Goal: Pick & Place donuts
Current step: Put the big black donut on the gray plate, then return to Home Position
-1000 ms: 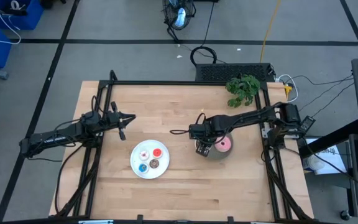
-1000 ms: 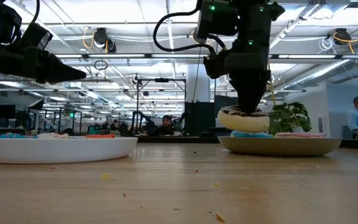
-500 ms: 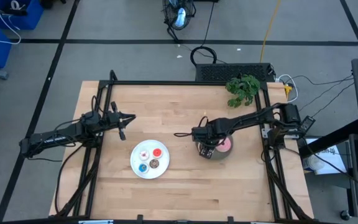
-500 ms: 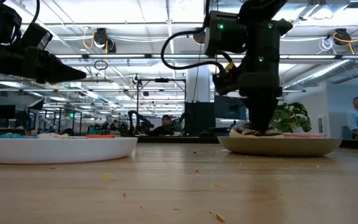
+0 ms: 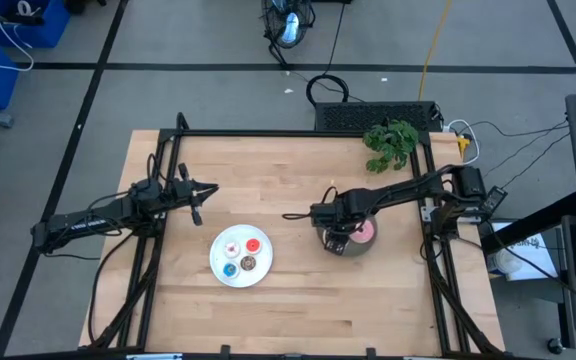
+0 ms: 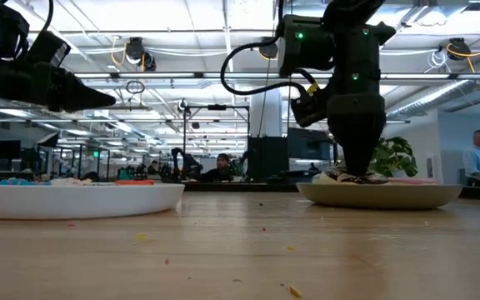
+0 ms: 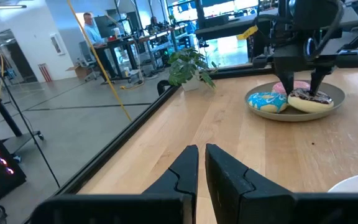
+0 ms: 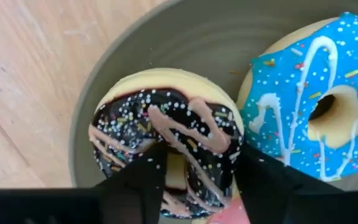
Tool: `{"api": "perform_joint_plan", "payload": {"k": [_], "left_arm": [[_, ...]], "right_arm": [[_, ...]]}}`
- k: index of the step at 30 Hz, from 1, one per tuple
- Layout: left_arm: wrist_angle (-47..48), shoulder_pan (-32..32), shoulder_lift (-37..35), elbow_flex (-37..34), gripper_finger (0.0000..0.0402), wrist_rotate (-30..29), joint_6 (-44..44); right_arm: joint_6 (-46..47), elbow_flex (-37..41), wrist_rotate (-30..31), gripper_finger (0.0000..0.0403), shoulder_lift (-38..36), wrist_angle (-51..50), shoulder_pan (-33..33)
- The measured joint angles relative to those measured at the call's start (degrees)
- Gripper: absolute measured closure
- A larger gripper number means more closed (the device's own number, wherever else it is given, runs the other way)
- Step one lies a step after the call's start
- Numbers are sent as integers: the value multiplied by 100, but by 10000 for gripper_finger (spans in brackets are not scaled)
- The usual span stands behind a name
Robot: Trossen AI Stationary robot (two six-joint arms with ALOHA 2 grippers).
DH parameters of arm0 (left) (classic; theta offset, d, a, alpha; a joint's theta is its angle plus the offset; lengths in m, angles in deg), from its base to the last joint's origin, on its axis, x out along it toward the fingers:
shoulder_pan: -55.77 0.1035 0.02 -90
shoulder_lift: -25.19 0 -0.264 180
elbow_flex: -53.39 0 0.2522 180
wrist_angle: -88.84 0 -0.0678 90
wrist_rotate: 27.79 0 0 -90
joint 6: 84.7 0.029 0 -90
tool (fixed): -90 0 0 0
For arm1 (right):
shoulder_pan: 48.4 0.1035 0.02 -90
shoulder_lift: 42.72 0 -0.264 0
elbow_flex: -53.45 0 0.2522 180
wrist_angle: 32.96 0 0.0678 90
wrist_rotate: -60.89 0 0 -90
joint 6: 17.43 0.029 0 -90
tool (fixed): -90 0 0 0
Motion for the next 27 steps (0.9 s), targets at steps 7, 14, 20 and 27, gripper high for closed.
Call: {"api": "perform_joint_plan", "payload": {"k": [7, 14, 20, 27], "left_arm": [[2, 0, 0, 0, 364, -2, 6], [7, 0, -2, 0, 364, -5, 17], [7, 1, 0, 0, 364, -7, 76], [-38, 2, -2, 0, 364, -106, 278]], "right_arm": [[0, 1, 13, 197, -261, -41, -16], [-45, 0, 11, 186, -613, -155, -14], [-212, 0, 13, 198, -1182, -212, -14], [-494, -2, 491, 252, -2295, -135, 122]]}}
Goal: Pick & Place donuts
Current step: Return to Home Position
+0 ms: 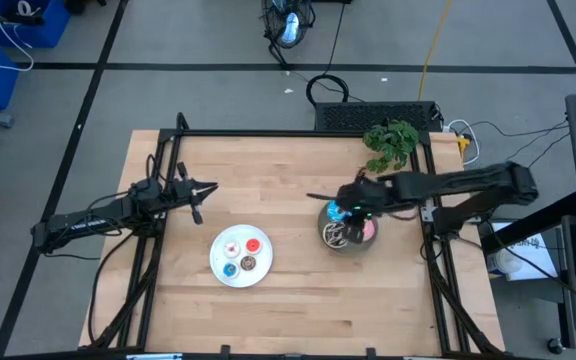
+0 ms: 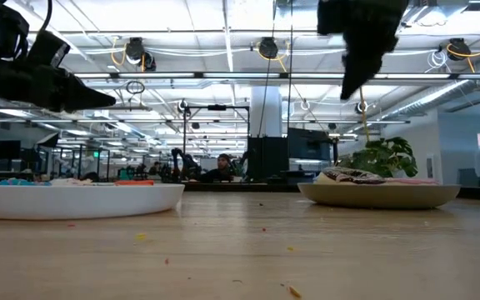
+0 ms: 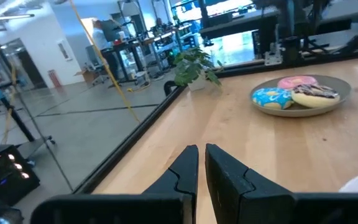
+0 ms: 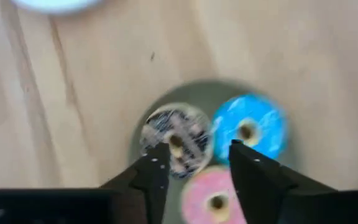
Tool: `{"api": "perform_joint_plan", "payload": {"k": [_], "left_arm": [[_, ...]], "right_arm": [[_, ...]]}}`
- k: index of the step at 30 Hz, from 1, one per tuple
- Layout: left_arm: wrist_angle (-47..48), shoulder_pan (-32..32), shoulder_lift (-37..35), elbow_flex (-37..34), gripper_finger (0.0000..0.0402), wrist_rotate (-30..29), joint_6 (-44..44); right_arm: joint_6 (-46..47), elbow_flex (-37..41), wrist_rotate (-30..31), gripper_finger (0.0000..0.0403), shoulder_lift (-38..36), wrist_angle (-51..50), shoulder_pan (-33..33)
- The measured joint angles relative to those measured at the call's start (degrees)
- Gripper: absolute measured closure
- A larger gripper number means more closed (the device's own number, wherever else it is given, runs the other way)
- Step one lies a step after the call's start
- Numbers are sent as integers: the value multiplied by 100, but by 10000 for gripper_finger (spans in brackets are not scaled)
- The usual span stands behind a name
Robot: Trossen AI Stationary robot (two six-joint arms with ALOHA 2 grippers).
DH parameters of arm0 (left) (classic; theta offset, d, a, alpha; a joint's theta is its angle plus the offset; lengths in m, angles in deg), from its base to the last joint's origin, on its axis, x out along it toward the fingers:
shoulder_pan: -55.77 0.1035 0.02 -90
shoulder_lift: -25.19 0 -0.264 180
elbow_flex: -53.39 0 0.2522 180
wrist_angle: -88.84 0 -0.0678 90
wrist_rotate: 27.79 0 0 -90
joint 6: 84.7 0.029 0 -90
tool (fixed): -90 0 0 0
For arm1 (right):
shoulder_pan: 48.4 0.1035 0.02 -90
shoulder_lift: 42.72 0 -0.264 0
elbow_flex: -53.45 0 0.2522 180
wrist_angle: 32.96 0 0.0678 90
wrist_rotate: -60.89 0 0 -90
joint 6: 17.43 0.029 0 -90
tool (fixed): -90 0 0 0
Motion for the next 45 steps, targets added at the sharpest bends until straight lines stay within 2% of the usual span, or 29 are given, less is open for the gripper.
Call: {"api": "perform_joint_plan", "payload": {"k": [4, 6, 8, 14, 19, 23, 26, 29, 31, 37, 42, 45], "left_arm": [[-121, 0, 1, -2, 364, -310, 38], [-212, 0, 2, -2, 364, -499, 68], [-237, 0, 0, -2, 364, -604, 78], [-375, 2, 2, -2, 364, -438, 207], [-424, -2, 0, 135, 364, -335, -64], [-508, -2, 0, 146, 366, -270, -49], [-503, -2, 2, 146, 384, 111, -3], [-657, -6, 0, 149, 396, 964, -245], [-641, -29, 0, 155, 395, 1368, -448], [-215, -220, 2, 155, 396, 1501, -649], [-63, -542, -7, 155, 398, 1331, -103], [-254, -689, -7, 155, 397, 1519, 104]], "right_arm": [[-574, 44, 1098, 327, -808, 295, 331], [-1061, 204, 1175, 372, -1213, 679, 480], [-1451, 498, 1161, 394, -1620, 1232, 589], [-2136, 1946, 1172, 392, -3017, 2683, 617], [-2175, 3392, 1120, 399, -4277, 3941, 244], [-2113, 4144, 568, 402, -4896, 4140, 88], [-2058, 4642, 535, 402, -5443, 4607, 52], [-2093, 5113, 371, 402, -6034, 5240, 49], [-2074, 5298, 245, 402, -6362, 5368, 55], [-2047, 5701, 263, 402, -7057, 5042, 54], [-2150, 5998, 268, 403, -7475, 5009, 54], [-2158, 6127, 455, 403, -7751, 4806, 54]]}}
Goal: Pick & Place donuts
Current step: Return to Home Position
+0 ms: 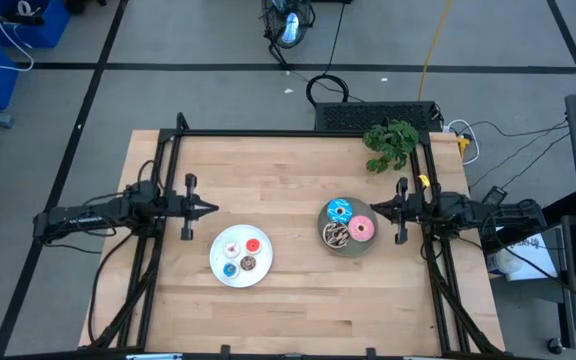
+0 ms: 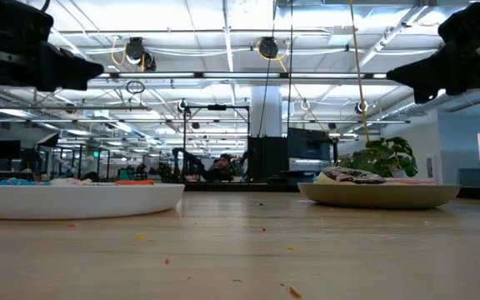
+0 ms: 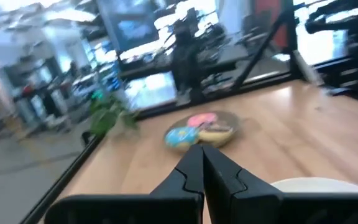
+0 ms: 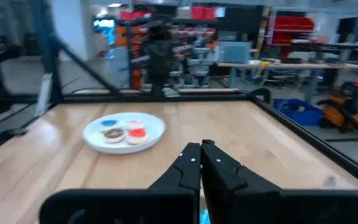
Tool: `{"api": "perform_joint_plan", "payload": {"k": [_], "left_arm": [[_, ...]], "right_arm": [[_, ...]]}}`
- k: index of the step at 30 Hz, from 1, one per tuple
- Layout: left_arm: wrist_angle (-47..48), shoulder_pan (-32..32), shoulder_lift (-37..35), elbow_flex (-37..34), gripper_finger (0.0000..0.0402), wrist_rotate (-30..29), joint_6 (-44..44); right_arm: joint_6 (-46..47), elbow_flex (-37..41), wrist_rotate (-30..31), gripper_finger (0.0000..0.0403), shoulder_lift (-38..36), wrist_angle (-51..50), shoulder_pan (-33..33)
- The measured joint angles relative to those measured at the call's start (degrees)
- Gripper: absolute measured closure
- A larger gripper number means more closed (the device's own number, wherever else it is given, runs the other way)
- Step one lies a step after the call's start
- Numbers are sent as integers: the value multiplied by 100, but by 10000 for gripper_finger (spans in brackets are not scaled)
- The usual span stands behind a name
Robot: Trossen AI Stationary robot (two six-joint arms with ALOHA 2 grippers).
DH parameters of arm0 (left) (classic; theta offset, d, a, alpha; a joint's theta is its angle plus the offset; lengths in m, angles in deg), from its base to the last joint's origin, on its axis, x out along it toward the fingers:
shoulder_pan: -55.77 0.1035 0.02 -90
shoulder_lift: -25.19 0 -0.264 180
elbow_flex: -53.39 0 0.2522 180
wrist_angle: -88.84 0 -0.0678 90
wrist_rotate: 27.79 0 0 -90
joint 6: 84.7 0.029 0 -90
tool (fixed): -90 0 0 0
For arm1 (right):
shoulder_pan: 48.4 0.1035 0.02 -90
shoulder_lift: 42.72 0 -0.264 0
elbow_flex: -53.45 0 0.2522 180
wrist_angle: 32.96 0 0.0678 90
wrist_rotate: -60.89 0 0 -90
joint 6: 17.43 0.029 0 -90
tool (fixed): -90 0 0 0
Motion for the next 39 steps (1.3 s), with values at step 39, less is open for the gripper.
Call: {"api": "perform_joint_plan", "payload": {"k": [39], "left_arm": [[322, -61, -30, -155, 370, -873, -980]], "right_arm": [[-23, 579, -325, 403, -66, 686, 0]]}}
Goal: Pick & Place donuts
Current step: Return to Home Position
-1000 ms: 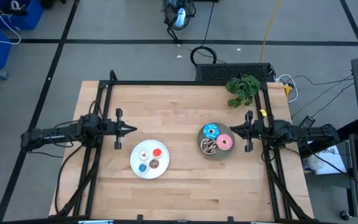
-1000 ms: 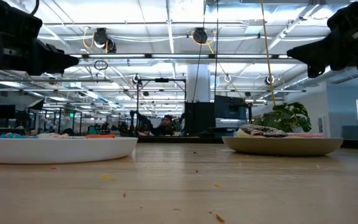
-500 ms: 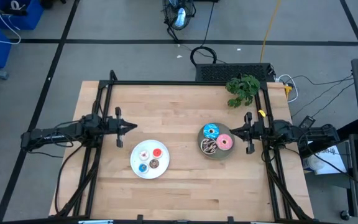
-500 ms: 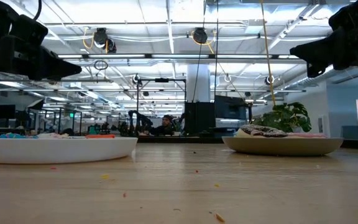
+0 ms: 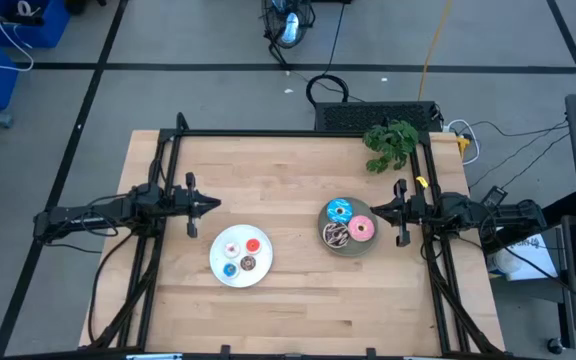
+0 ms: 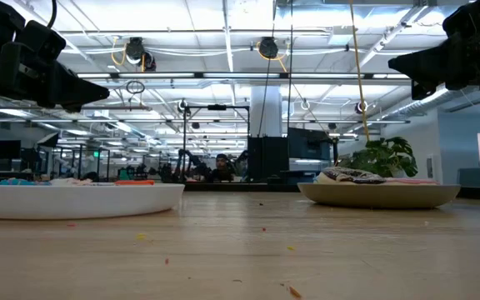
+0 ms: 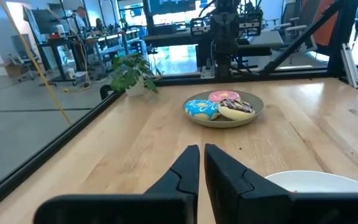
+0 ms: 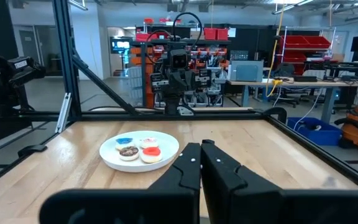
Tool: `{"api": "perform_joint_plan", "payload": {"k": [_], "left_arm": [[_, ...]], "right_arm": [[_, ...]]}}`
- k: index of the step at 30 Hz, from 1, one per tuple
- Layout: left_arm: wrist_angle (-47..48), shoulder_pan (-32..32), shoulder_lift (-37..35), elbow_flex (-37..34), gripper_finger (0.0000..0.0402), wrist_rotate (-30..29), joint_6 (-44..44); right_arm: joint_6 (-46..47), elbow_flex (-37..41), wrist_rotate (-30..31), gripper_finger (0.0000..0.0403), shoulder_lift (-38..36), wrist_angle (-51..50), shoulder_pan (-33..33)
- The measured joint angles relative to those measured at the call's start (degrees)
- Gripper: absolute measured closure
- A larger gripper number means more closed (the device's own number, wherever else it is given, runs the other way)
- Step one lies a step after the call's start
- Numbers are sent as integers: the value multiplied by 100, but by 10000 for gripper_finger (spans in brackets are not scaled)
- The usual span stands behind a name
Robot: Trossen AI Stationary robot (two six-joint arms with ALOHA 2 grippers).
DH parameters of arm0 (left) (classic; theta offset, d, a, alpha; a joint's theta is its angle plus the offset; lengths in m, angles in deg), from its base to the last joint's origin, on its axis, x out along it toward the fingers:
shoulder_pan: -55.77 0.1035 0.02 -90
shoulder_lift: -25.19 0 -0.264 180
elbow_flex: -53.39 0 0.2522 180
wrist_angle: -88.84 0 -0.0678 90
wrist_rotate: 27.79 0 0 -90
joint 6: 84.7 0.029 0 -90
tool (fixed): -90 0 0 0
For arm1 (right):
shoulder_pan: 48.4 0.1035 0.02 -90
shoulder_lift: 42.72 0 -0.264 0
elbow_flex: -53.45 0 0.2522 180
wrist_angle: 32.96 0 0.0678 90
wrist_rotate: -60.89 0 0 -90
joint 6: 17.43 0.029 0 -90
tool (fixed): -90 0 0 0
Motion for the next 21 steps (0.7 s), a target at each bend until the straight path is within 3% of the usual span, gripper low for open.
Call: {"api": "perform_joint_plan", "payload": {"k": [21], "left_arm": [[5, -2, 0, 0, 366, 2, 3]], "right_arm": [[0, 2, -4, 403, 0, 10, 0]]}}
